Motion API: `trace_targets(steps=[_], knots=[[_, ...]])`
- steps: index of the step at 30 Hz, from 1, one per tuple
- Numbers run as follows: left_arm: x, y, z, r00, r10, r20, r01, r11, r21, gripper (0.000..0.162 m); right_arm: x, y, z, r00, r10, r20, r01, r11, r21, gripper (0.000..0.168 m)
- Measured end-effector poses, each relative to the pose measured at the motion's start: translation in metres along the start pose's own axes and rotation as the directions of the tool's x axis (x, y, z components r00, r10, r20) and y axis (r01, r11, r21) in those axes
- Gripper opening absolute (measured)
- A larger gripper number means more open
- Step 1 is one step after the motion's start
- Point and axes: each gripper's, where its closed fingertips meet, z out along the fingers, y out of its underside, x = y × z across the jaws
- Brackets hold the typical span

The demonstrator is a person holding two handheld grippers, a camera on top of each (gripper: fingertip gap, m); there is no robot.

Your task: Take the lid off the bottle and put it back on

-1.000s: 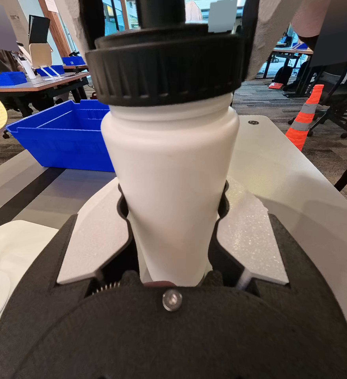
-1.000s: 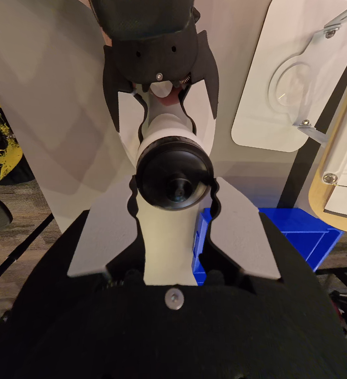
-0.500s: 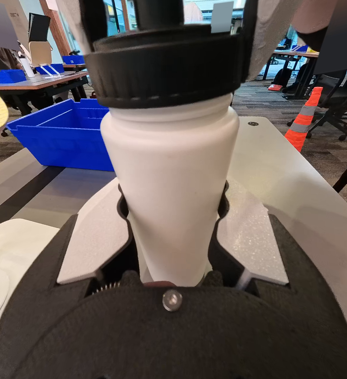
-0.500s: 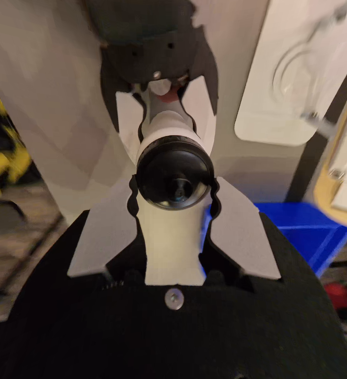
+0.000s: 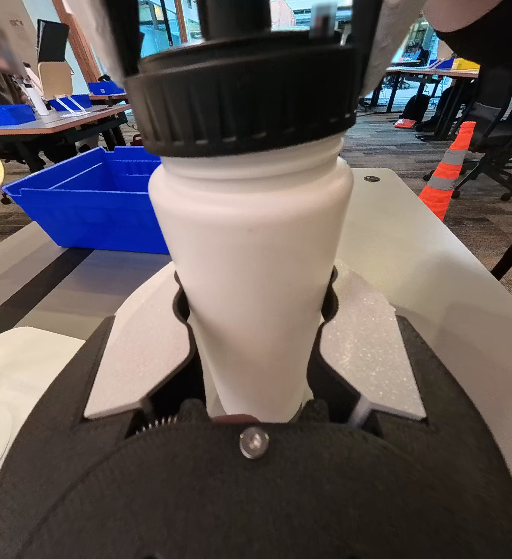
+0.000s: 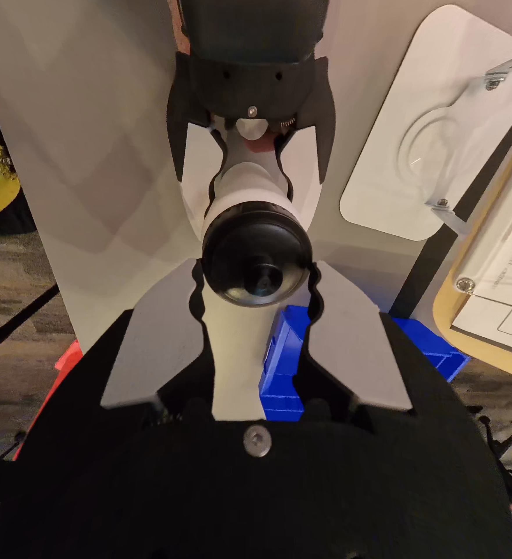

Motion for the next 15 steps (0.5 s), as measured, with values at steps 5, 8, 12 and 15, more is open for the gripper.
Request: trace_targets(steps=[5,8,12,15], knots=[[-0.0009,0.0001,-0.0006,1.000,-0.007,0.000,0.007,1.000,0.004,0.087,-0.0002,-0.0012,0.0013,0.981,0.195,0.006,-0.195,0.981,0.009,0.067],[-0.0013,0.0001,-0.0012,1.000,-0.010,-0.003,0.010,1.000,0.007,0.087,0.0007,-0.0036,0.0010,0.895,0.445,0.031,-0.446,0.894,0.044,0.068],[0.0002,0.0000,-0.0001,1.000,0.001,-0.002,-0.001,1.000,-0.001,0.087,0.0007,-0.0055,-0.0019,0.934,0.358,0.013,-0.358,0.932,0.059,0.083],[0.0003,0.0001,-0.0001,1.000,0.001,-0.002,-0.002,1.000,-0.002,0.087,0.0058,-0.0030,-0.0071,0.981,0.185,-0.059,-0.182,0.982,0.046,0.093]])
